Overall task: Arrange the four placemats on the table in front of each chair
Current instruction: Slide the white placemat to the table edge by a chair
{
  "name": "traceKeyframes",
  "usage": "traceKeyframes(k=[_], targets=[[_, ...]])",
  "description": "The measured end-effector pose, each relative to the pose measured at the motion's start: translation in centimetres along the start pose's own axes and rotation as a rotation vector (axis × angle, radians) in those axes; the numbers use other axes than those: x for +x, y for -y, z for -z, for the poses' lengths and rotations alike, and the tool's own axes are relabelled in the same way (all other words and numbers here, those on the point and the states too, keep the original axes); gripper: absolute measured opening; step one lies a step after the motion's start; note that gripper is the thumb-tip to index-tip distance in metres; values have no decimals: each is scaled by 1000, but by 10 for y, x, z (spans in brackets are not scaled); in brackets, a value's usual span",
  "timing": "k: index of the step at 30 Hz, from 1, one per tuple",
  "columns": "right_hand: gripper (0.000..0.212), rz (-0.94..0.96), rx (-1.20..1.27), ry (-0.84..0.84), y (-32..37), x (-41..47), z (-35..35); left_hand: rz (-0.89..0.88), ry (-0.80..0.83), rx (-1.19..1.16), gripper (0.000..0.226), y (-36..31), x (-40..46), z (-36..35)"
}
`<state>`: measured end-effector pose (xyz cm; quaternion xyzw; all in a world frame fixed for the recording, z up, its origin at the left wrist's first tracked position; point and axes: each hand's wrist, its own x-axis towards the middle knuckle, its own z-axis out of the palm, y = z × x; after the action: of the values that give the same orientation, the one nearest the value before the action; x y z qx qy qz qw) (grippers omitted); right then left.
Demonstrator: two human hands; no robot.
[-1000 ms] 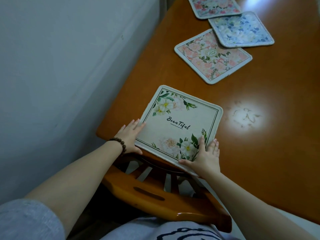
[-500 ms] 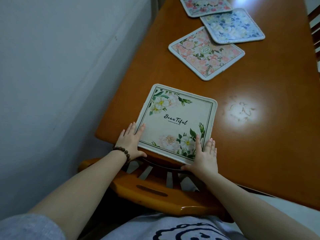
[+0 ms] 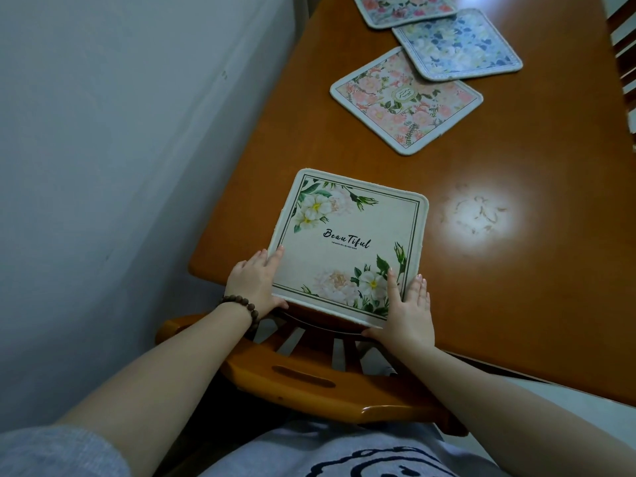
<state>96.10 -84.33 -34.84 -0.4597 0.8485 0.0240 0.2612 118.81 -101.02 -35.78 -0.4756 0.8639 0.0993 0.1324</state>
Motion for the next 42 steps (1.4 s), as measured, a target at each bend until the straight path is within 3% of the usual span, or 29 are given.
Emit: traceKeyframes(k=[15,20,24,35,42], targets=[[135,-38,35,1,-1,1,0,54,38,-33,127,-1,2,5],[141,-43,18,-5,-3,0,3,109,71,-42,140,-1,2,5],[151,-128,13,22,-13,-1,7,174,188,-25,153,5,5,6],[146,-144,17,36,-14,1,2,96,209,-12,149,7,13,5],[149,-137,-14,50,-18,4,2,136,245,-36,153,2,9,11]])
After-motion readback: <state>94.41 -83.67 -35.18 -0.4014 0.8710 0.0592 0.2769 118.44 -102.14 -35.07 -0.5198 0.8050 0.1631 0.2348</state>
